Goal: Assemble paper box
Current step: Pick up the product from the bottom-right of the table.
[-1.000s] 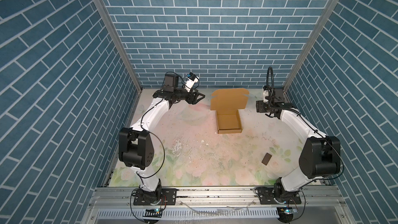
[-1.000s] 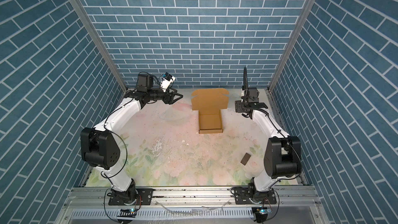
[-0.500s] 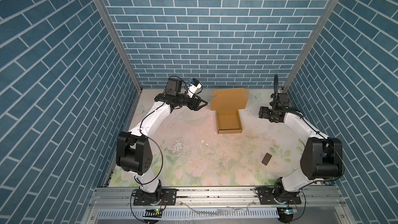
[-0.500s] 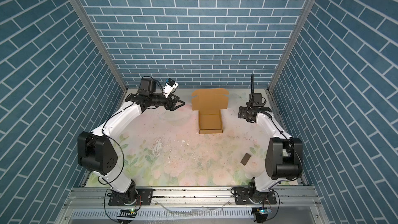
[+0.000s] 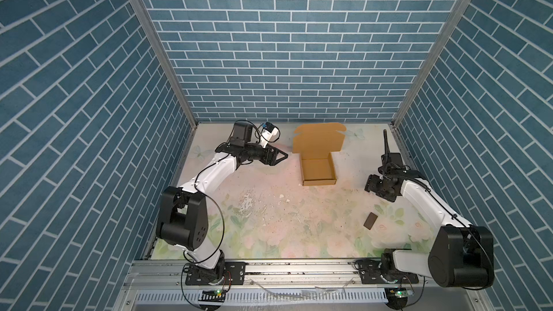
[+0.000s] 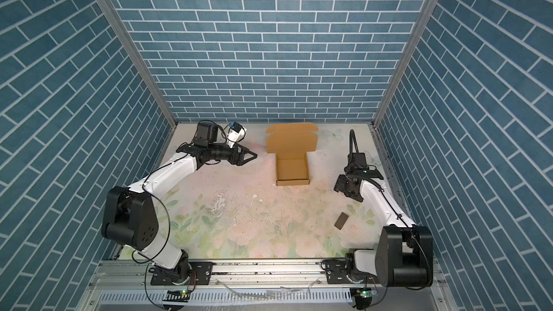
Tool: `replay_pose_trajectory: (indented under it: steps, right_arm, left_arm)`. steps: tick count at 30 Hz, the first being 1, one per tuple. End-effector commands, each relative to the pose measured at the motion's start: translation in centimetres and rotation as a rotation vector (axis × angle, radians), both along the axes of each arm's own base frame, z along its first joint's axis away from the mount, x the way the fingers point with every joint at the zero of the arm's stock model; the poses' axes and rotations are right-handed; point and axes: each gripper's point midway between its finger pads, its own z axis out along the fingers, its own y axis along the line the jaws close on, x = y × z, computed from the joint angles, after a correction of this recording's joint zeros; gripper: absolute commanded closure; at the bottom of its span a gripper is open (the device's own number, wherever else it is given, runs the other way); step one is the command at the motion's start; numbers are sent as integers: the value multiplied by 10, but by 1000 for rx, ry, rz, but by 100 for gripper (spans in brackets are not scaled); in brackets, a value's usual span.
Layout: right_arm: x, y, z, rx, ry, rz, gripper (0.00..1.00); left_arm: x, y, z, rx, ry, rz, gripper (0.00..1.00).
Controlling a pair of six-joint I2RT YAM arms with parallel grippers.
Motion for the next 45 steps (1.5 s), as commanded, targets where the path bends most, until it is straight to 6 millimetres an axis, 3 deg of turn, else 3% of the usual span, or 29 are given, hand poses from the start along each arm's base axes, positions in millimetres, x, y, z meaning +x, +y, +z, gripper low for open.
replay_pose_trajectory:
  steps: [1,6,10,22,25,28,34,45]
  right_arm:
    - [-31,-4,-11,16,106,-143,31]
    - [-55,-4,-20,34,146,-192,33]
    - [-70,3,-31,87,180,-242,36]
    - [-72,17,-60,129,203,-219,51]
    - [-71,17,-56,116,224,-188,60]
    - [-67,15,-54,103,196,-173,68]
    - [-50,14,-42,79,174,-138,71]
    - [12,28,-3,120,46,-70,72]
  left_arm:
    - [2,-9,1,-23,-16,-14,23]
    - [1,-11,-7,5,-18,-23,21]
    - [0,-12,-2,-1,-19,-26,21]
    - [-2,-11,-9,16,-36,-25,20]
    - [-5,-11,-7,18,-32,-29,19]
    - [-5,-11,-9,21,-39,-31,19]
    - [-6,-9,-7,36,-46,-35,18]
    - [-5,-6,-6,53,-67,-26,18]
